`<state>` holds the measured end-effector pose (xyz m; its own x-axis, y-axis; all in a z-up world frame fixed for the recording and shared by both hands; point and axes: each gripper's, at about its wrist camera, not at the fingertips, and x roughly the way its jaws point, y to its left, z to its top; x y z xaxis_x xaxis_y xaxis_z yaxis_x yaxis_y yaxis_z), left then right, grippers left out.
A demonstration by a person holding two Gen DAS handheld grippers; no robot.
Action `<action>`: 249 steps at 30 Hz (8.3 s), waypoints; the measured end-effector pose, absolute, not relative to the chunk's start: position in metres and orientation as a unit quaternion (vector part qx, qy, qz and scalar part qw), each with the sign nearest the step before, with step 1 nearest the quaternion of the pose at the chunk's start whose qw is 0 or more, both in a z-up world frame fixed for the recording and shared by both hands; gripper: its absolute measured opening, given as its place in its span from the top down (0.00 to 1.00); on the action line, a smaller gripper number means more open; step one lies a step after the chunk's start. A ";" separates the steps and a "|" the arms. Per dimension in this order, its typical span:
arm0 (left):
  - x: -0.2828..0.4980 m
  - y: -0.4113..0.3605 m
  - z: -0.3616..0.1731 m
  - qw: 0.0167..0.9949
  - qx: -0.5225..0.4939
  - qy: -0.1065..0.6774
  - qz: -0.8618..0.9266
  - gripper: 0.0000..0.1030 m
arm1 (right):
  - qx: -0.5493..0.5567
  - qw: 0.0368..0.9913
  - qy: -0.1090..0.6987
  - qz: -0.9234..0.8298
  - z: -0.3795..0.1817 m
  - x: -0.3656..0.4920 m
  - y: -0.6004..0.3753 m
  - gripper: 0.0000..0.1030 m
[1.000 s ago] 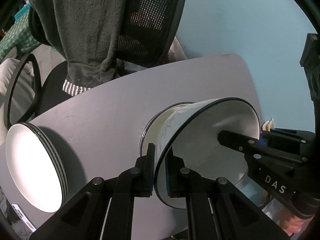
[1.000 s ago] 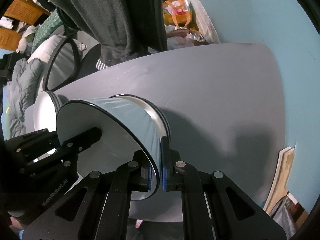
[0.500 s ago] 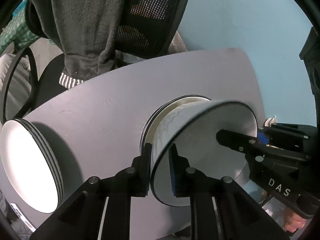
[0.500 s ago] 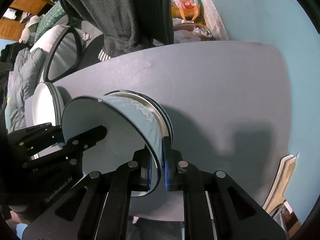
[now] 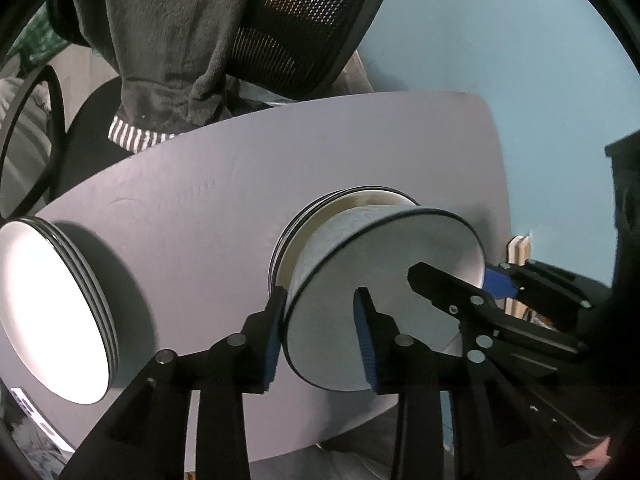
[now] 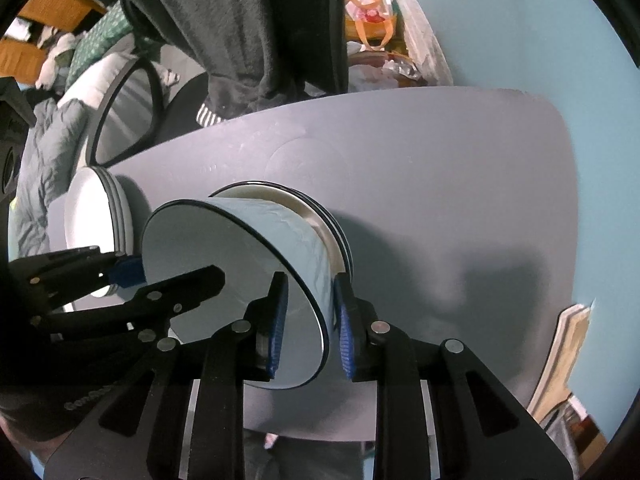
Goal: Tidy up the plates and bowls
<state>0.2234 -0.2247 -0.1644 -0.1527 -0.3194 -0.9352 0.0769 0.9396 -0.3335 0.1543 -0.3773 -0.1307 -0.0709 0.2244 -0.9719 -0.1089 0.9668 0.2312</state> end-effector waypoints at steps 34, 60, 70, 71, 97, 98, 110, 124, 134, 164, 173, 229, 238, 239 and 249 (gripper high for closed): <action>0.157 -0.194 -0.094 0.772 0.075 0.617 -0.134 0.22 | -0.030 0.736 0.664 0.130 -0.089 0.128 -0.391 0.33; 0.128 -0.152 -0.063 0.815 -0.020 0.577 -0.049 0.22 | -0.038 0.743 0.653 0.139 -0.079 0.097 -0.384 0.33; 0.155 -0.191 -0.115 0.783 -0.042 0.615 -0.082 0.22 | -0.026 0.699 0.695 0.169 -0.120 0.144 -0.396 0.33; 0.158 -0.193 -0.120 0.778 -0.047 0.621 -0.081 0.22 | -0.028 0.696 0.696 0.172 -0.123 0.147 -0.395 0.33; 0.180 -0.208 -0.187 0.709 -0.084 0.696 -0.075 0.32 | -0.060 0.650 0.719 0.238 -0.178 0.167 -0.378 0.56; 0.180 -0.207 -0.189 0.707 -0.090 0.698 -0.077 0.32 | -0.060 0.649 0.719 0.240 -0.178 0.168 -0.378 0.57; 0.193 -0.208 -0.201 0.684 -0.150 0.709 -0.086 0.35 | -0.042 0.624 0.734 0.265 -0.183 0.176 -0.373 0.57; 0.205 -0.218 -0.202 0.666 -0.179 0.714 -0.118 0.67 | -0.015 0.614 0.746 0.260 -0.190 0.182 -0.373 0.55; 0.202 -0.219 -0.198 0.667 -0.163 0.717 -0.119 0.70 | 0.019 0.614 0.750 0.246 -0.187 0.177 -0.381 0.72; 0.083 -0.093 -0.203 0.649 -0.218 0.728 -0.040 0.77 | -0.032 0.596 0.753 0.277 -0.192 0.123 -0.257 0.73; 0.063 -0.050 -0.204 0.652 -0.228 0.722 -0.030 0.79 | -0.005 0.575 0.766 0.287 -0.197 0.100 -0.239 0.74; 0.063 -0.056 -0.209 0.656 -0.218 0.720 -0.062 0.75 | -0.032 0.591 0.757 0.275 -0.189 0.098 -0.232 0.79; 0.066 -0.058 -0.202 0.665 -0.201 0.717 -0.045 0.77 | -0.009 0.593 0.762 0.260 -0.188 0.096 -0.237 0.81; 0.066 -0.058 -0.201 0.667 -0.198 0.717 -0.043 0.77 | -0.009 0.593 0.762 0.259 -0.187 0.095 -0.237 0.81; 0.067 -0.054 -0.184 0.672 -0.195 0.713 -0.048 0.77 | 0.005 0.598 0.759 0.257 -0.173 0.096 -0.239 0.81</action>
<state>0.0674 -0.0544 -0.1836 -0.0218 -0.3425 -0.9393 -0.2137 0.9194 -0.3303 0.0964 -0.2385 -0.1735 -0.2838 0.3152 -0.9056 -0.2997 0.8679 0.3960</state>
